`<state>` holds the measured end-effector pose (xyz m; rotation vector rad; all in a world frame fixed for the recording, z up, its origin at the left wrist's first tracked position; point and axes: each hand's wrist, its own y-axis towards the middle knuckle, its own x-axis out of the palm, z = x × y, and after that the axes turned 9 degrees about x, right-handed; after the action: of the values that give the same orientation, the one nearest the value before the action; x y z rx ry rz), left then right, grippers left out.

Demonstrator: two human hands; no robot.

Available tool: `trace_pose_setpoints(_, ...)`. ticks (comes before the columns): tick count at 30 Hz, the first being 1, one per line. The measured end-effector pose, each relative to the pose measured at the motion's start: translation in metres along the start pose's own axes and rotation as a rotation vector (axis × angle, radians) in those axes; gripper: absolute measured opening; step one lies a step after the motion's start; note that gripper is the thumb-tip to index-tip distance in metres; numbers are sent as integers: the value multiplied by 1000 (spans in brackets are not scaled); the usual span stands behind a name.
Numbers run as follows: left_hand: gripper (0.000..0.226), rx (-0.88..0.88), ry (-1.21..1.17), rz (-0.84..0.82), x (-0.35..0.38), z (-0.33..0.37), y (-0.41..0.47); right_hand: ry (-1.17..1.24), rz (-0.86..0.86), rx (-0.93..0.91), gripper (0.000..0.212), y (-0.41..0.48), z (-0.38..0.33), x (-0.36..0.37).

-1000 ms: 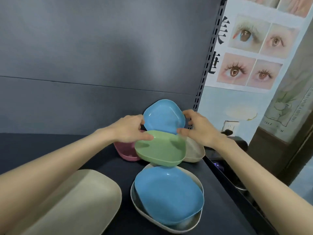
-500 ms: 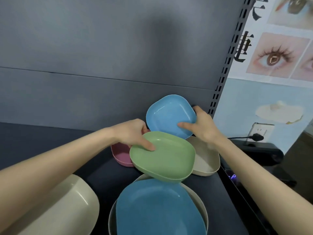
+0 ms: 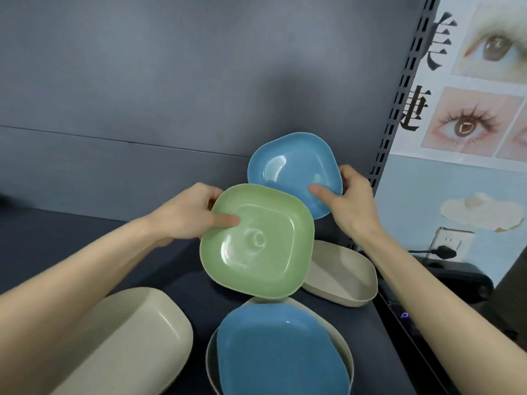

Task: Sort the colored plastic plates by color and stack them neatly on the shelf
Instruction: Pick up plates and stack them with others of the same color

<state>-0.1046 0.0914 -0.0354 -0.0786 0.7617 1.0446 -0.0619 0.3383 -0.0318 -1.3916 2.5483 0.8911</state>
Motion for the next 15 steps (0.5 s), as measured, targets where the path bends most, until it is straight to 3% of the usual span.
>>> trace_pose_setpoints(7, 20, 0, -31, 275, -54, -2, -74, 126, -41, -78, 19, -36, -62, 30)
trace_pose_setpoints(15, 14, -2, 88, 500, -132, -21, -187, 181, -152, -132, 16, -112, -133, 101)
